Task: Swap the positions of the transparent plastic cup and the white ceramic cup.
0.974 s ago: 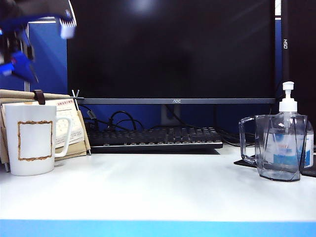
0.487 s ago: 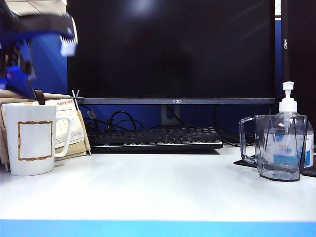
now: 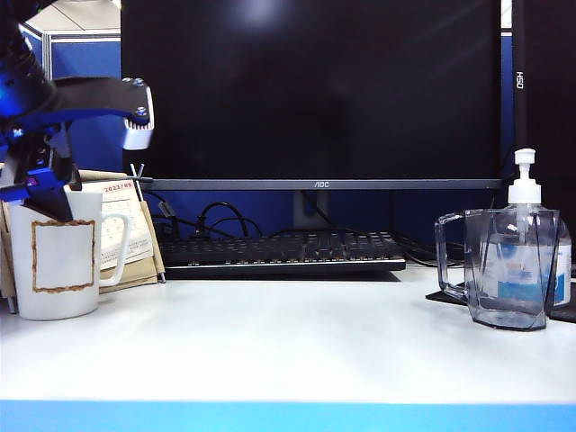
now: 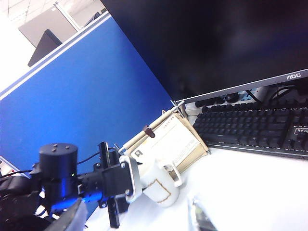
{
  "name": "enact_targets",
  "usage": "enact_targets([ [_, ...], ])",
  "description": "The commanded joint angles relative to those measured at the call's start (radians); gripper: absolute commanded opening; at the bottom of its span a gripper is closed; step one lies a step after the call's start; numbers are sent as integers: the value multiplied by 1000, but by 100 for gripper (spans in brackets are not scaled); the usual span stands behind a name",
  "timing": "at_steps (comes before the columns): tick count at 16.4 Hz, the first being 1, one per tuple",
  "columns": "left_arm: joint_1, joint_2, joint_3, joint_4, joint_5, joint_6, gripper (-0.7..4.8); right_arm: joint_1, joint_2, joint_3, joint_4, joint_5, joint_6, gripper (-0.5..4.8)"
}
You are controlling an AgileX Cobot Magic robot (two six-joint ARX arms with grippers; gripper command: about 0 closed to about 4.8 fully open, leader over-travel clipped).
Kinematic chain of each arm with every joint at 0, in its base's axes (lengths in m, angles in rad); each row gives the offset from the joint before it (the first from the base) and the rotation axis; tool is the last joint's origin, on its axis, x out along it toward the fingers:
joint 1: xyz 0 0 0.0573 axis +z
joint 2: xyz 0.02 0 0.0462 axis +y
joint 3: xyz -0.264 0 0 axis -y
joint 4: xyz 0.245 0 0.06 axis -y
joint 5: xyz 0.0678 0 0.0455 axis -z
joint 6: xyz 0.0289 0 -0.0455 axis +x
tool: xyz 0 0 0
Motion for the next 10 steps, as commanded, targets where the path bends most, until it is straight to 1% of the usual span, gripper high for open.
enact_targets([
  [1,35,25,5,31,6,-8,201,1,-1,8,10,-4,0,273],
  [3,44,39,5,30,5,-13,193,1,-1,8,10,-1,1,273],
  [4,44,40,5,31,6,-21,94,1,-1,8,11,0,9,273],
  [5,44,40,5,30,6,-46,43,1,-1,8,13,3,21,272],
  [6,44,41,5,30,6,-70,42,1,-1,8,15,3,23,272],
  [7,44,41,5,30,6,-86,9,1,-1,8,16,3,24,272],
  [8,44,41,5,31,6,-93,-6,1,-1,8,16,3,27,272],
  [10,44,41,5,31,6,-94,-6,2,-1,8,16,2,27,272],
])
